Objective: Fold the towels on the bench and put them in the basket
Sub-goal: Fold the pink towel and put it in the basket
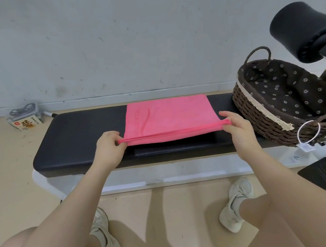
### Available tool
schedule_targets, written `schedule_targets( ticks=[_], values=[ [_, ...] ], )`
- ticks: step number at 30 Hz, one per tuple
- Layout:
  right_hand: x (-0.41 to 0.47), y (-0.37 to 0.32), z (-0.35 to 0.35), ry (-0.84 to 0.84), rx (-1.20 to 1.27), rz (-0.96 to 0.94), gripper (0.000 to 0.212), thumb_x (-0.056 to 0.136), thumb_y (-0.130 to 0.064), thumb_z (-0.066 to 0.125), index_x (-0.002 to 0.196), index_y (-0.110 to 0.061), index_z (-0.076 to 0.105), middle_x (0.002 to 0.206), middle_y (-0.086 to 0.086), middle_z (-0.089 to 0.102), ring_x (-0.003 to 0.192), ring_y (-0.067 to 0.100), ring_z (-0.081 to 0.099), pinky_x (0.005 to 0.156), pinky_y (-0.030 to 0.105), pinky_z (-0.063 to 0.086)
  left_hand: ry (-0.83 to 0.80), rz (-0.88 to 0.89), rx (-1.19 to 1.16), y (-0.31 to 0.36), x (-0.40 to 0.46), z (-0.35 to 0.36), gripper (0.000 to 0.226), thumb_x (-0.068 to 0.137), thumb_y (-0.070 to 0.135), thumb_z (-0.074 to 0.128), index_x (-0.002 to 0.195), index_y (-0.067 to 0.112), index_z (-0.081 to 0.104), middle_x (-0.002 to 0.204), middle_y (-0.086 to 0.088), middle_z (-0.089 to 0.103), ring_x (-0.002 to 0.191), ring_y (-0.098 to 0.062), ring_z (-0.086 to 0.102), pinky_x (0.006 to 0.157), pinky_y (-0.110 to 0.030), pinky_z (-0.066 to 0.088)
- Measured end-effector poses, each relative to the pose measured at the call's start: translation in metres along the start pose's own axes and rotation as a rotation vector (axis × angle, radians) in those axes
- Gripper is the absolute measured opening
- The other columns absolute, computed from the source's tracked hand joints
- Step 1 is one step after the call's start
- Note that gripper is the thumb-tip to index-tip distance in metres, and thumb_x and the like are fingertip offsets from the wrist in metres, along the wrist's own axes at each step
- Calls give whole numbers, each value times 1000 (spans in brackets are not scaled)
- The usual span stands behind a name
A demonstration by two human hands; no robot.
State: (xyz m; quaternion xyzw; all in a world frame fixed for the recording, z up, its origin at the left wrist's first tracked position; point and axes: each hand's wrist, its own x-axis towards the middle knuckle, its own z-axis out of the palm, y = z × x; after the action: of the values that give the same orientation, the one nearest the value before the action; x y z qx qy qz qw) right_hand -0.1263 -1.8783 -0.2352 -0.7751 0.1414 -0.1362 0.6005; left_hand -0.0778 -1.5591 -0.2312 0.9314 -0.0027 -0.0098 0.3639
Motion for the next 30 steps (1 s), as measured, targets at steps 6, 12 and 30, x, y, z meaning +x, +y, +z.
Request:
schedule_targets(
  ticks=[6, 12, 30],
  values=[
    [-7, 5, 2, 111, -164, -123, 24, 70, -14, 37, 72, 4, 53, 62, 5, 45, 60, 11, 35, 52, 17, 28, -151, 136, -283, -3, -12, -9, 11, 69, 18, 41, 60, 11, 43, 61, 2, 43, 62, -16, 36, 61, -31, 26],
    [5, 25, -3, 80, -249, -27, 23, 72, -14, 37, 70, 4, 53, 64, 13, 49, 68, 18, 41, 58, 32, 30, -181, -18, -516, 2, -6, 0, 11, 75, 20, 46, 70, 11, 51, 68, 3, 46, 67, -18, 41, 61, -35, 42],
    [34, 43, -6, 46, -714, 15, 21, 70, -17, 43, 52, -18, 34, 65, 8, 40, 66, 25, 37, 52, 25, 23, -284, 265, 220, 40, 103, 65, 39, 94, 17, 47, 132, 5, 49, 142, -8, 46, 130, -24, 42, 105, -28, 31]
  ],
)
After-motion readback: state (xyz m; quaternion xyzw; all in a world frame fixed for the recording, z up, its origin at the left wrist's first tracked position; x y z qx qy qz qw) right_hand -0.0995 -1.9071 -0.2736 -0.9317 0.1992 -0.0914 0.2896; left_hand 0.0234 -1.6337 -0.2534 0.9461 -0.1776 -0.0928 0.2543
